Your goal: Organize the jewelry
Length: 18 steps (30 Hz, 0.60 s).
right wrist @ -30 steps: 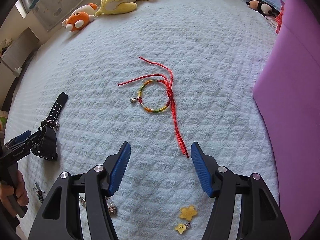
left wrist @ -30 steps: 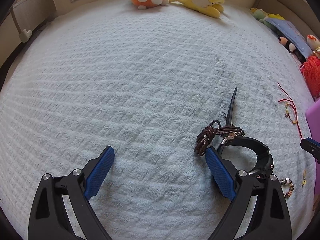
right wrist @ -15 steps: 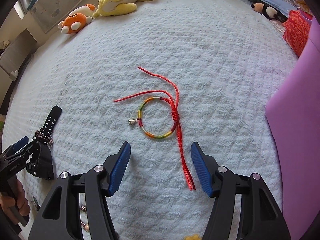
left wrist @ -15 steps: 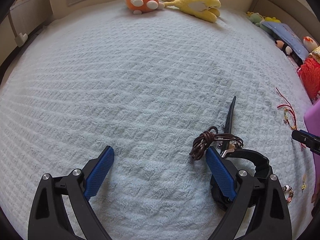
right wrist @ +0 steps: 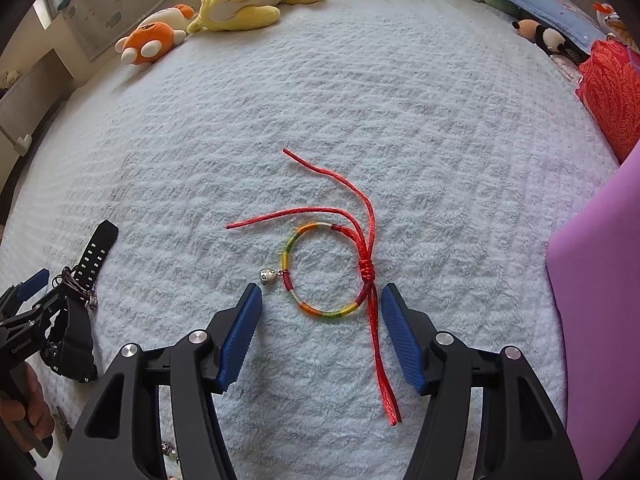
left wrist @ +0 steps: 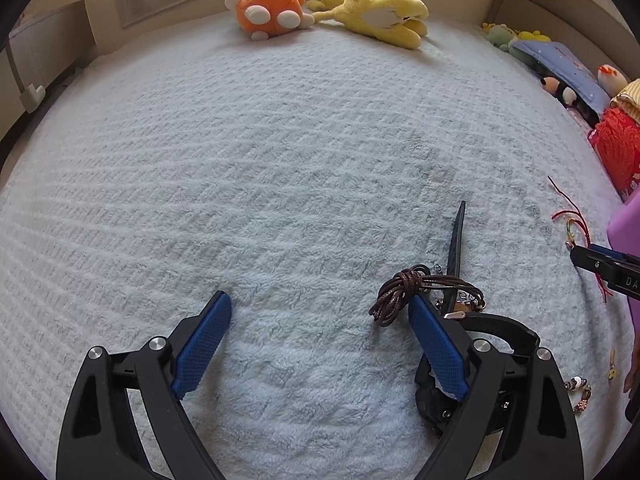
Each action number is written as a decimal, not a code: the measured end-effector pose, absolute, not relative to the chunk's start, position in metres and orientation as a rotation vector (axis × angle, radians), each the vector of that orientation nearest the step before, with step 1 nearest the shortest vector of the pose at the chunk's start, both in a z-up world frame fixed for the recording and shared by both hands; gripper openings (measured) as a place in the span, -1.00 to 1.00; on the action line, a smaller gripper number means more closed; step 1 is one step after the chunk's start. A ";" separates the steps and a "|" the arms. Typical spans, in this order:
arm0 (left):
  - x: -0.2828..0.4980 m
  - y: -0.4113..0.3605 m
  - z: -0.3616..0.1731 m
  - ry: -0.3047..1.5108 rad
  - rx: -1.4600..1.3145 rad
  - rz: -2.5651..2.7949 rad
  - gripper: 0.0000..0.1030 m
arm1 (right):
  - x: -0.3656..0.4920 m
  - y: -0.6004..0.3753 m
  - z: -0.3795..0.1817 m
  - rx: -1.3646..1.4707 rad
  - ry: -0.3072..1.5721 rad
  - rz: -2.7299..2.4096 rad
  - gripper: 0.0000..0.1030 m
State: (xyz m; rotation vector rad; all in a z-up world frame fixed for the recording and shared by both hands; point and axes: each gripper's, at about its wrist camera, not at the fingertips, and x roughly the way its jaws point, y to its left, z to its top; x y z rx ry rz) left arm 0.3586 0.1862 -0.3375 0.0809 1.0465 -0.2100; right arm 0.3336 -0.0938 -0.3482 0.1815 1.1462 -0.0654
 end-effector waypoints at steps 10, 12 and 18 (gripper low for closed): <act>0.357 0.178 -0.337 1.023 0.137 -0.251 -0.06 | 0.335 -0.088 -0.349 0.137 1.142 -0.073 0.07; 0.355 0.173 -0.336 1.009 0.165 -0.259 -0.24 | 0.336 -0.087 -0.349 0.132 1.141 -0.073 0.03; 0.351 0.161 -0.333 0.967 0.241 -0.260 -0.41 | 0.337 -0.088 -0.350 0.131 1.143 -0.070 0.03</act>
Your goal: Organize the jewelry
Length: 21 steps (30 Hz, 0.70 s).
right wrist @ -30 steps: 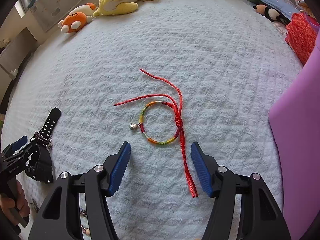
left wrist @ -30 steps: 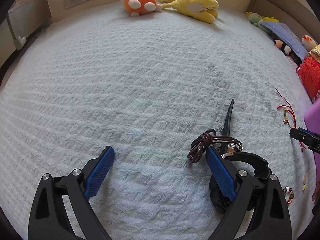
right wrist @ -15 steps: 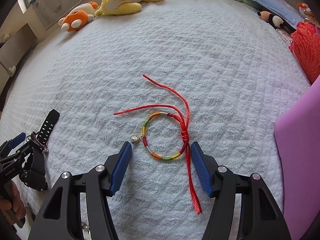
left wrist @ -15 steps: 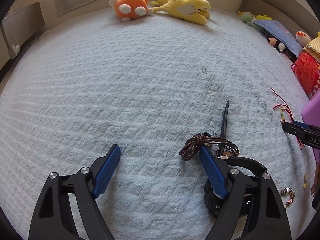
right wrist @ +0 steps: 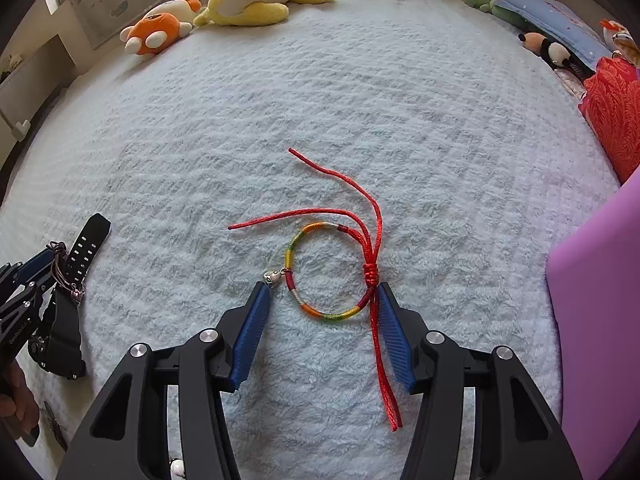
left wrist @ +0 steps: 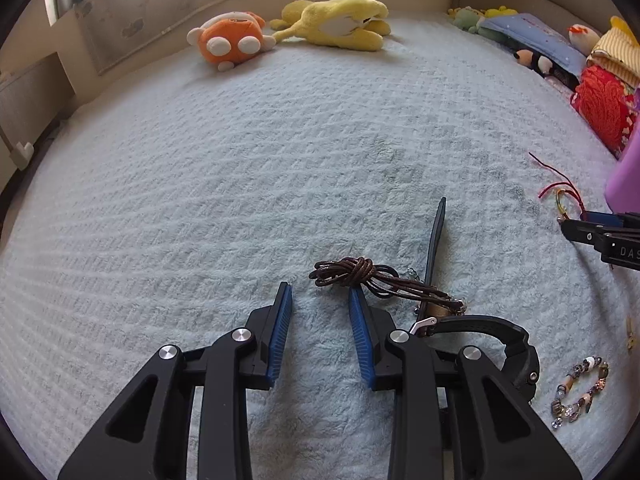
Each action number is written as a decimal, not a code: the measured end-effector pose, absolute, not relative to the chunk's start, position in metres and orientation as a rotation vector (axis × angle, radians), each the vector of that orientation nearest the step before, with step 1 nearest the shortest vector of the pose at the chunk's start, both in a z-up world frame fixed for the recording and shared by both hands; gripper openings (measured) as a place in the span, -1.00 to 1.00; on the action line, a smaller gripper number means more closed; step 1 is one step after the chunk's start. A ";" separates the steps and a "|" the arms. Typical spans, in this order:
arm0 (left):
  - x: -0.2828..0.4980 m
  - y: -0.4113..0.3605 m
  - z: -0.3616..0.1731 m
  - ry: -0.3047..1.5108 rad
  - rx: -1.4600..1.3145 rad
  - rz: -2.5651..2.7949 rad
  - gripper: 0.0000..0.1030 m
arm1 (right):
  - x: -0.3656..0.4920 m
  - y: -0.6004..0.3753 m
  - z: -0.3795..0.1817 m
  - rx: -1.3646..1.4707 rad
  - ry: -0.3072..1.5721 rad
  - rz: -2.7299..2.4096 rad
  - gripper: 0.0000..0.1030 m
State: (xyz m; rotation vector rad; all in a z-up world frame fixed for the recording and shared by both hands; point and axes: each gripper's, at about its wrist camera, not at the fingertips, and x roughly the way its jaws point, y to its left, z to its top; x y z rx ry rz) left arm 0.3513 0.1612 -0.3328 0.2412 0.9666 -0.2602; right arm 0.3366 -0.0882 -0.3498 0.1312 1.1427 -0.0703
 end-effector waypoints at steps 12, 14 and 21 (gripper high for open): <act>0.352 0.169 -0.328 0.939 0.249 -0.238 0.18 | 0.337 -0.089 -0.350 0.135 1.144 -0.068 0.03; 0.353 0.173 -0.328 0.954 0.211 -0.241 0.18 | 0.337 -0.089 -0.350 0.136 1.144 -0.069 0.03; 0.343 0.166 -0.320 0.885 0.278 -0.268 0.31 | 0.337 -0.089 -0.350 0.136 1.144 -0.069 0.04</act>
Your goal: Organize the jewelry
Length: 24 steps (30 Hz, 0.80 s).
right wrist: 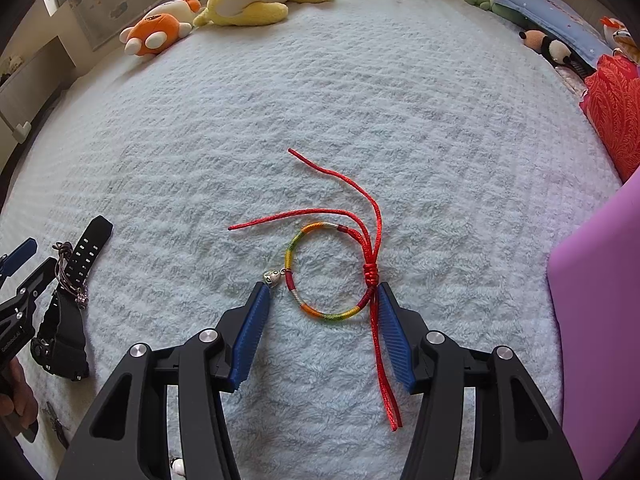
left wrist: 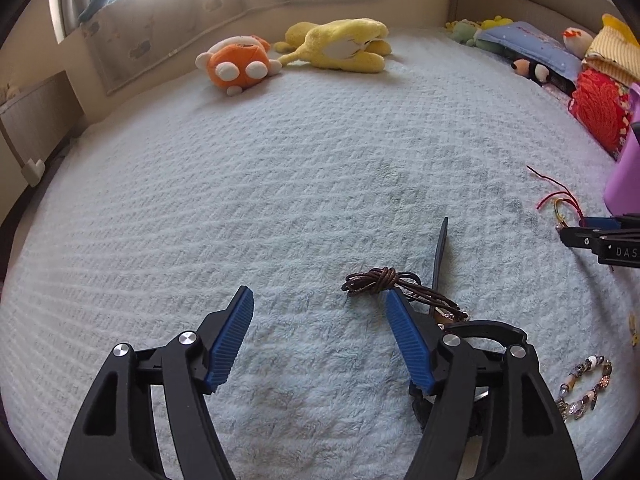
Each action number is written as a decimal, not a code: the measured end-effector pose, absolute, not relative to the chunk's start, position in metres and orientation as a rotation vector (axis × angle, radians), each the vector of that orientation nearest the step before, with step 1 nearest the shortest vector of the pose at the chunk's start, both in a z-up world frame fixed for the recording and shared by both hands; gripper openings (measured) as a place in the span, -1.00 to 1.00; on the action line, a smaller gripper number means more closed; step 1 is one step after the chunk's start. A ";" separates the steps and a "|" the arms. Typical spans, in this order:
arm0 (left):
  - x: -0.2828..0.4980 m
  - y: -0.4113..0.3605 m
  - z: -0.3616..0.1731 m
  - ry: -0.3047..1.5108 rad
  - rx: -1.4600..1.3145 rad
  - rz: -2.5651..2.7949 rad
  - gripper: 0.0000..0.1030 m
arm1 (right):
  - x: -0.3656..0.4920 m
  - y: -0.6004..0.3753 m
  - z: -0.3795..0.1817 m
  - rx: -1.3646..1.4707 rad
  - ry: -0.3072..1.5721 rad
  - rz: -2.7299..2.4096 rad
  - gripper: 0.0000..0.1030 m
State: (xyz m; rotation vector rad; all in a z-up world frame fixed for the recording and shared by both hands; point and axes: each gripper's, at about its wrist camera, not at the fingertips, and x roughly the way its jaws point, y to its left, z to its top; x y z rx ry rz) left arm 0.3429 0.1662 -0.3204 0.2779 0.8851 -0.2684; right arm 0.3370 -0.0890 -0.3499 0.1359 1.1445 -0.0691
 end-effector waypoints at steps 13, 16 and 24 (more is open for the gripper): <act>0.365 0.151 -0.328 0.894 0.364 -0.531 0.28 | 0.336 -0.091 -0.351 0.144 1.143 -0.065 0.04; 0.371 0.149 -0.331 0.924 0.344 -0.581 -0.06 | 0.336 -0.090 -0.350 0.144 1.141 -0.064 0.04; 0.368 0.140 -0.335 0.969 0.227 -0.654 -0.98 | 0.336 -0.091 -0.350 0.145 1.143 -0.064 0.04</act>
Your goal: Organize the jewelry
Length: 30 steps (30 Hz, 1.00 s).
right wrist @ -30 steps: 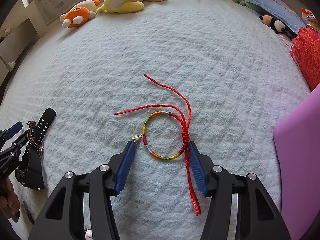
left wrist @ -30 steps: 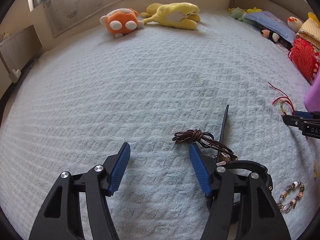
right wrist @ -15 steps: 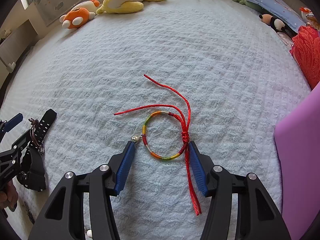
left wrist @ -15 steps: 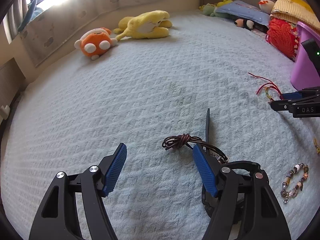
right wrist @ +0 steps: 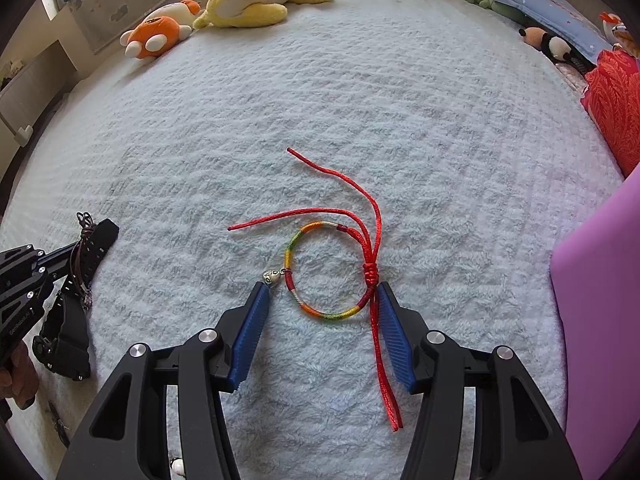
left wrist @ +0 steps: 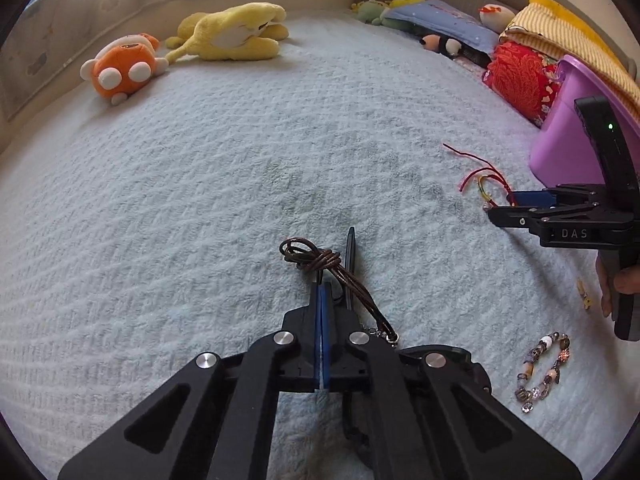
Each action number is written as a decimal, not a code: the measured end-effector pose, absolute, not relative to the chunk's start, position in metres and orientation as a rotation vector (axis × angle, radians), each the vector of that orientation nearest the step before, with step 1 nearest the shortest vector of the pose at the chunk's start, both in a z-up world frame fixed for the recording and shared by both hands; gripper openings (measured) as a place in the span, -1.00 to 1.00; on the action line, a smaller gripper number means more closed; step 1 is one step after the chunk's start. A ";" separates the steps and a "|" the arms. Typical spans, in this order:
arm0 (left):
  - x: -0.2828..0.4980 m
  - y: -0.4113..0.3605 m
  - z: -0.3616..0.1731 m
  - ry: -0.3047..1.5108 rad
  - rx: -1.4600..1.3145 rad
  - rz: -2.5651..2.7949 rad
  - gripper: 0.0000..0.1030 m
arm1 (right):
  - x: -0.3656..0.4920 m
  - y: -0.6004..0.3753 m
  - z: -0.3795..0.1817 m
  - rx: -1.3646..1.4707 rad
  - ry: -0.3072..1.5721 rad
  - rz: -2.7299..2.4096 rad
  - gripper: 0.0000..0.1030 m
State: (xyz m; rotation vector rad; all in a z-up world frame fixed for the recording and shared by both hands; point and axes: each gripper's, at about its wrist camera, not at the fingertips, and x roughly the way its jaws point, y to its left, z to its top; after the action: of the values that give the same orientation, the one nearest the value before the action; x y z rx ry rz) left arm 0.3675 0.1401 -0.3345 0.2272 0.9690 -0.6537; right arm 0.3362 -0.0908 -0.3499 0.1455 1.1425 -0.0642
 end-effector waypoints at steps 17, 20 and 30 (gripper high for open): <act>0.370 0.161 -0.334 1.184 -0.001 -0.478 -0.87 | 0.338 -0.091 -0.350 0.154 1.152 -0.072 0.04; 0.372 0.167 -0.333 1.223 -0.059 -0.431 -0.71 | 0.338 -0.091 -0.350 0.155 1.152 -0.072 0.04; 0.382 0.170 -0.322 1.235 -0.158 -0.325 -0.06 | 0.338 -0.092 -0.350 0.164 1.150 -0.072 0.04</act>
State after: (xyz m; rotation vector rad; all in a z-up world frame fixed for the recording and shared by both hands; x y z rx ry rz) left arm 0.3819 0.1700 -0.3219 -0.1578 1.2353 -0.3250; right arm 0.3384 -0.0920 -0.3499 0.1640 1.1504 -0.0724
